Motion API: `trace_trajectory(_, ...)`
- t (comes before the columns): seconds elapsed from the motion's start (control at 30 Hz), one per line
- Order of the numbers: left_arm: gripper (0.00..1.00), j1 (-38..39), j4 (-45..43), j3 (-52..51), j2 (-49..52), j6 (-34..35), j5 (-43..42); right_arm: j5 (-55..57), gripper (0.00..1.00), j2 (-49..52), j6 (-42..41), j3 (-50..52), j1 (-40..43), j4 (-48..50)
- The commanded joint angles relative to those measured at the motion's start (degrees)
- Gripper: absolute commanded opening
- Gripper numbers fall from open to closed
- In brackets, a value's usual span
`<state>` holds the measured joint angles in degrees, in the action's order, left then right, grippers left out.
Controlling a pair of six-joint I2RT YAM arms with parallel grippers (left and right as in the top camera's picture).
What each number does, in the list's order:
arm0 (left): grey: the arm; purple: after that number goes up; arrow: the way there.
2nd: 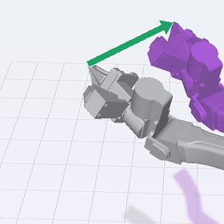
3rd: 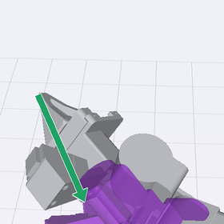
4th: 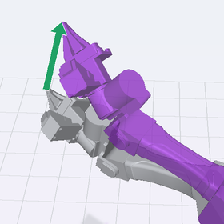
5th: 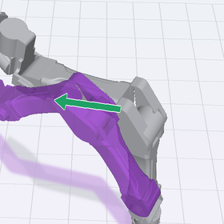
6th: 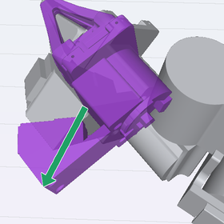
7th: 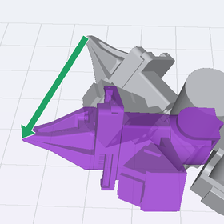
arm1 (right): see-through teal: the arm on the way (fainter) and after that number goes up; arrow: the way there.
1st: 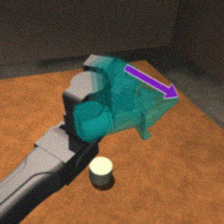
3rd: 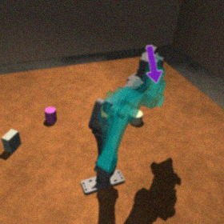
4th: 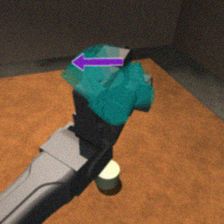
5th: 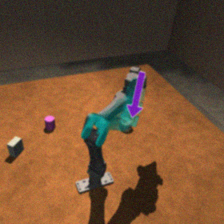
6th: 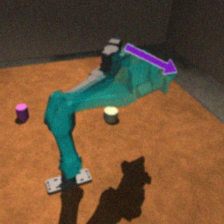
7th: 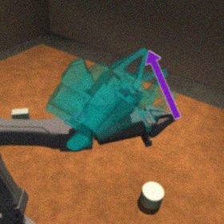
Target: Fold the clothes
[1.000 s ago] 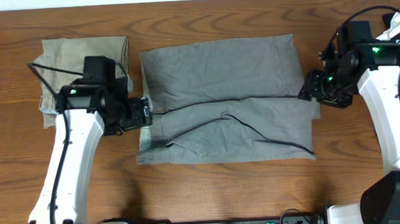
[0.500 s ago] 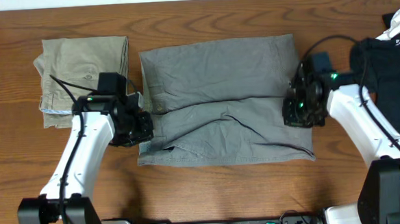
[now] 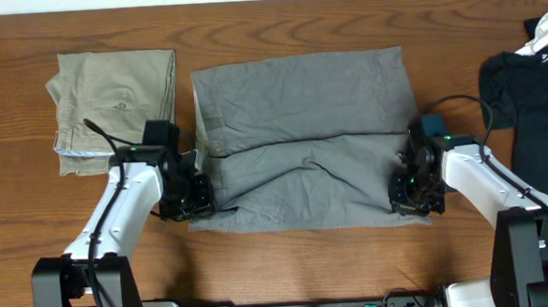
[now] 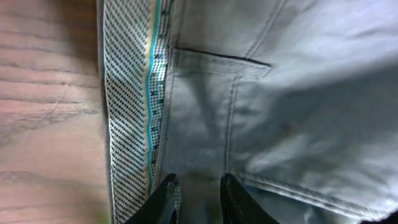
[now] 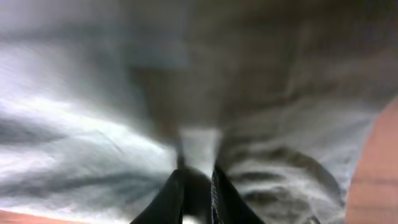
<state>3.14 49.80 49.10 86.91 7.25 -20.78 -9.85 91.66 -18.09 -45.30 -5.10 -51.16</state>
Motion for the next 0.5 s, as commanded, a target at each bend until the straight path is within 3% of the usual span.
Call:
trace_trajectory(0.0,0.24,0.1,-0.5,-2.0,0.2,-0.9,0.7,3.5,0.15,-0.2,-2.3,1.0,0.4,-1.9)
trace_trajectory(0.33,0.24,0.1,0.2,-4.8,0.2,-0.7,5.9,7.9,0.17,-0.3,-3.1,0.9,1.0,-7.0)
trace_trajectory(0.47,0.21,0.1,0.5,-6.2,0.2,-0.5,5.9,7.5,0.13,-0.3,-2.9,-1.4,1.0,-7.6)
